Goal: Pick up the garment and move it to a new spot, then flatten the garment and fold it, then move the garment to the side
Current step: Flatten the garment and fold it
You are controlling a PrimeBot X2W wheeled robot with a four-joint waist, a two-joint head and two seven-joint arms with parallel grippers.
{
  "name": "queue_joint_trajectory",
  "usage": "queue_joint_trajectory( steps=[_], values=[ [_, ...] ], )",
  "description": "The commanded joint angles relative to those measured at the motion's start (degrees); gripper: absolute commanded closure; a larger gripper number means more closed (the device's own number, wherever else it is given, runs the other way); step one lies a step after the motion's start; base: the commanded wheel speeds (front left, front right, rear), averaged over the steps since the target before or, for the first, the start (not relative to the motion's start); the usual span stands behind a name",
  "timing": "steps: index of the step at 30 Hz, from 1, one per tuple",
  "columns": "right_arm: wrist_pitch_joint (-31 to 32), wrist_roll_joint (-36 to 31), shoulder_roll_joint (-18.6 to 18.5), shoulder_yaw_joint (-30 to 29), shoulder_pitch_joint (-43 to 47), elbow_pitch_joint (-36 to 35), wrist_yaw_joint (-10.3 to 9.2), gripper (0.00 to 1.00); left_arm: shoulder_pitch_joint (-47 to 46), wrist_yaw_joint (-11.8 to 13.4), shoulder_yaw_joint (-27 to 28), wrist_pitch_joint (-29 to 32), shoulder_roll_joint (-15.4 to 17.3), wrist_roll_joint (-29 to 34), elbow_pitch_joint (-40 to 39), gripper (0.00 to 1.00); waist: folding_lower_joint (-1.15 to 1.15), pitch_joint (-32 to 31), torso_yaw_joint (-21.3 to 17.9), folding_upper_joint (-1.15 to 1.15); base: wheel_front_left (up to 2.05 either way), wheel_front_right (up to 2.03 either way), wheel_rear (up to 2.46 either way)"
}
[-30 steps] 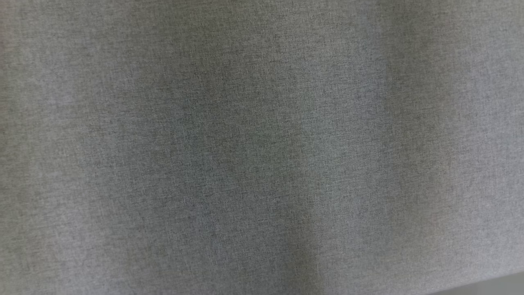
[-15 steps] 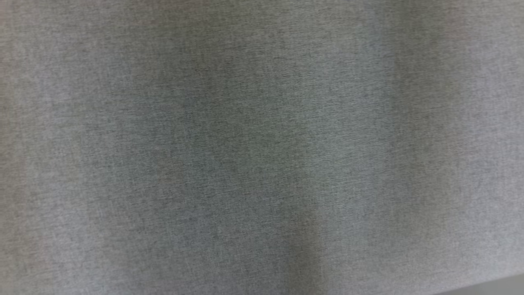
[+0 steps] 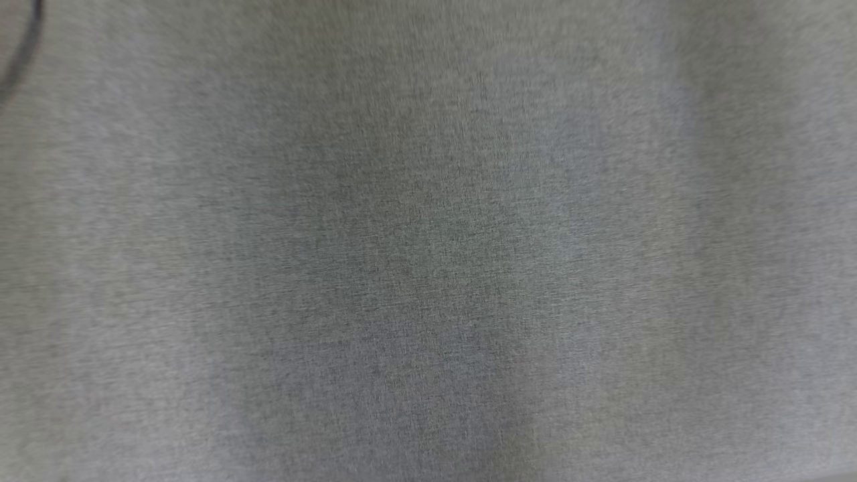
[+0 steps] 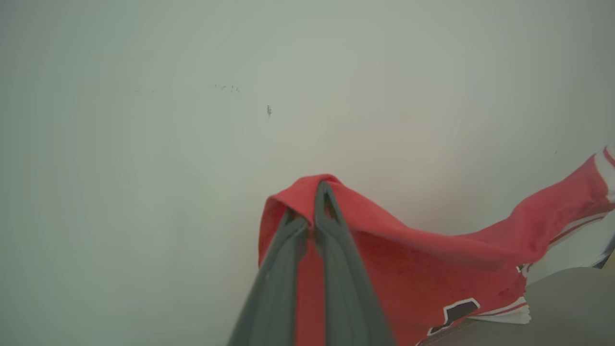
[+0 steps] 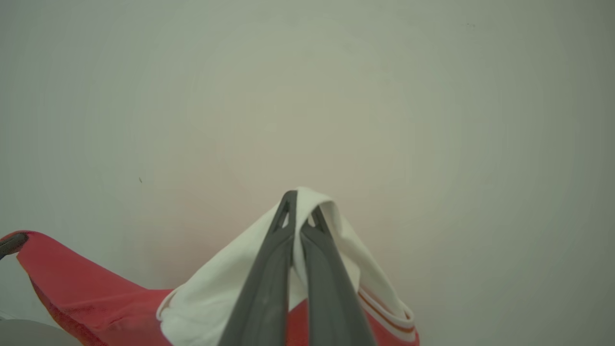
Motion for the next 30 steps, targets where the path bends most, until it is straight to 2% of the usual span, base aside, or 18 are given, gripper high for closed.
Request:
queue_joint_trajectory(
  steps=[1, 8, 13, 14, 18, 22, 28, 30],
  values=[
    [-1.01, 1.34, -1.27, -0.96, 6.48, -3.34, -0.14, 1.0, 5.41, 0.54, 2.34, -0.36, 0.72, -0.41, -3.46, 1.0, 0.0, -4.78, 0.89, -0.01, 0.0, 0.0, 0.0],
    [-0.37, 2.19, -4.43, -6.28, 31.87, -17.31, -0.14, 1.0, 28.26, 6.12, 11.46, -0.34, 2.19, 1.48, -19.51, 1.0, 0.0, -10.95, 1.27, -0.01, 0.0, 0.0, 0.0],
    [2.35, 0.6, -4.34, -12.54, 49.71, -26.97, -0.14, 1.0, 45.06, 9.75, 14.64, -0.35, 1.89, 3.45, -29.23, 1.0, 0.0, -15.05, 0.83, -0.01, 0.0, 0.0, 0.0],
    [2.35, 0.6, -4.34, -12.54, 49.71, -26.97, -0.14, 1.0, 45.06, 9.75, 14.64, -0.35, 1.89, 3.45, -29.23, 1.0, 0.0, -15.05, 0.83, -0.01, 0.0, 0.0, 0.0],
    [5.26, -0.02, -1.94, -18.49, 63.28, -33.66, -0.14, 1.0, 57.06, 12.58, 17.13, -0.35, 1.69, 4.7, -36.01, 1.0, 0.0, -17.54, 0.24, -0.01, 0.0, 0.0, 0.0],
    [7.88, -1.14, 2.09, -23.49, 75.41, -39.29, -0.14, 1.0, 67.72, 14.16, 19.6, -0.35, 0.27, 5.33, -40.46, 1.0, 0.0, -19.19, -0.4, -0.01, 0.0, 0.0, 0.0],
    [11.1, -3.01, 7.21, -28.26, 89.75, -42.68, -0.14, 1.0, 81.35, 14.31, 23.38, -0.36, -4.22, 6.68, -41.96, 1.0, 0.0, -21.85, -0.97, -0.01, 0.0, 0.0, 0.0],
    [11.65, -3.39, 8.53, -29.38, 93.56, -43.15, -0.14, 1.0, 85.0, 13.51, 24.1, -0.35, -5.61, 7.67, -41.47, 1.0, 0.0, -22.7, -0.77, -0.01, 0.0, 0.0, 0.0]
  ],
)
